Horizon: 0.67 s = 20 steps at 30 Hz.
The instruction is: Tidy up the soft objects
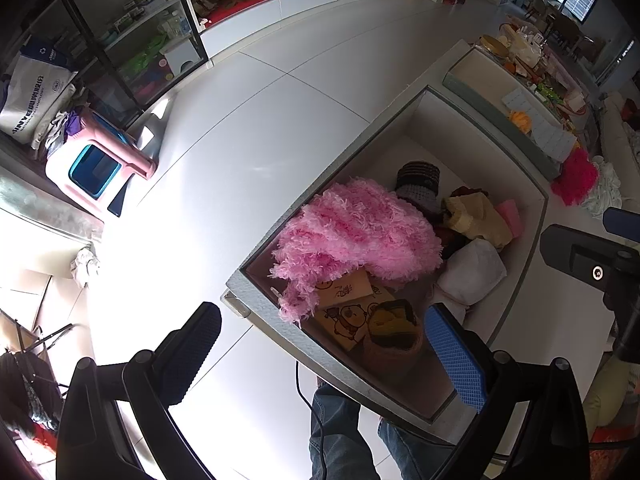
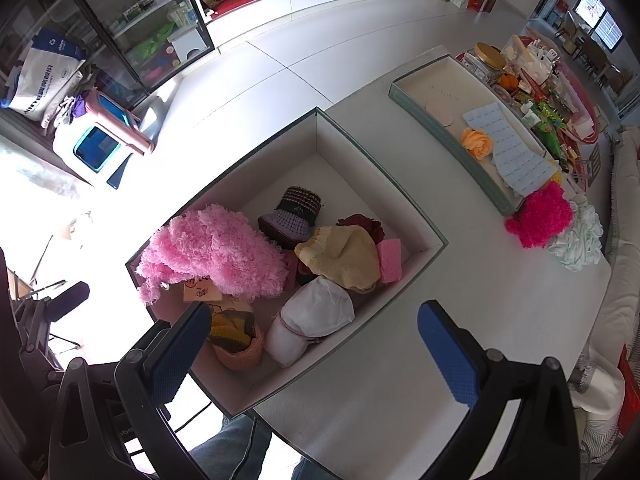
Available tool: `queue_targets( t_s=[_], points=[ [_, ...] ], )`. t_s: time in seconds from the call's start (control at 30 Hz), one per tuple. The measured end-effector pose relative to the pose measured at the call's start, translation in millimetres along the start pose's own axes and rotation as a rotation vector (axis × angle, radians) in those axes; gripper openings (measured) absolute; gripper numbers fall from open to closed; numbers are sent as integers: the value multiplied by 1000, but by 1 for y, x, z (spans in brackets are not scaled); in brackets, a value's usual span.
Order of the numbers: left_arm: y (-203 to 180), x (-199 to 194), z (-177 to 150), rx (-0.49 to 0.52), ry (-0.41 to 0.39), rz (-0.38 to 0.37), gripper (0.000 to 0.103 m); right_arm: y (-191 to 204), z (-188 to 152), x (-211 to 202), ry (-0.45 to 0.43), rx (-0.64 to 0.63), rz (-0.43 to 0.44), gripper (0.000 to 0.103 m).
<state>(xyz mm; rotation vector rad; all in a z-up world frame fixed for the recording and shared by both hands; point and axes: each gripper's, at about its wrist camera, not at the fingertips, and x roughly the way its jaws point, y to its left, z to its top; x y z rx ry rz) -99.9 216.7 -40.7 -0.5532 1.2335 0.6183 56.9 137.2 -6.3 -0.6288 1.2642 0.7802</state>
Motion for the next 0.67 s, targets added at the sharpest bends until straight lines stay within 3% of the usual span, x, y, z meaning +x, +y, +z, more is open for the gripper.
queue_targets(
  t_s=[0.5,0.67],
  points=[
    [5,8,-4,-27,30,0,102,3,0,3,12,-8,6,103],
    [5,5,-5,-28,-1,-27,102,5,1,8,25,-20,-2,103]
  ],
)
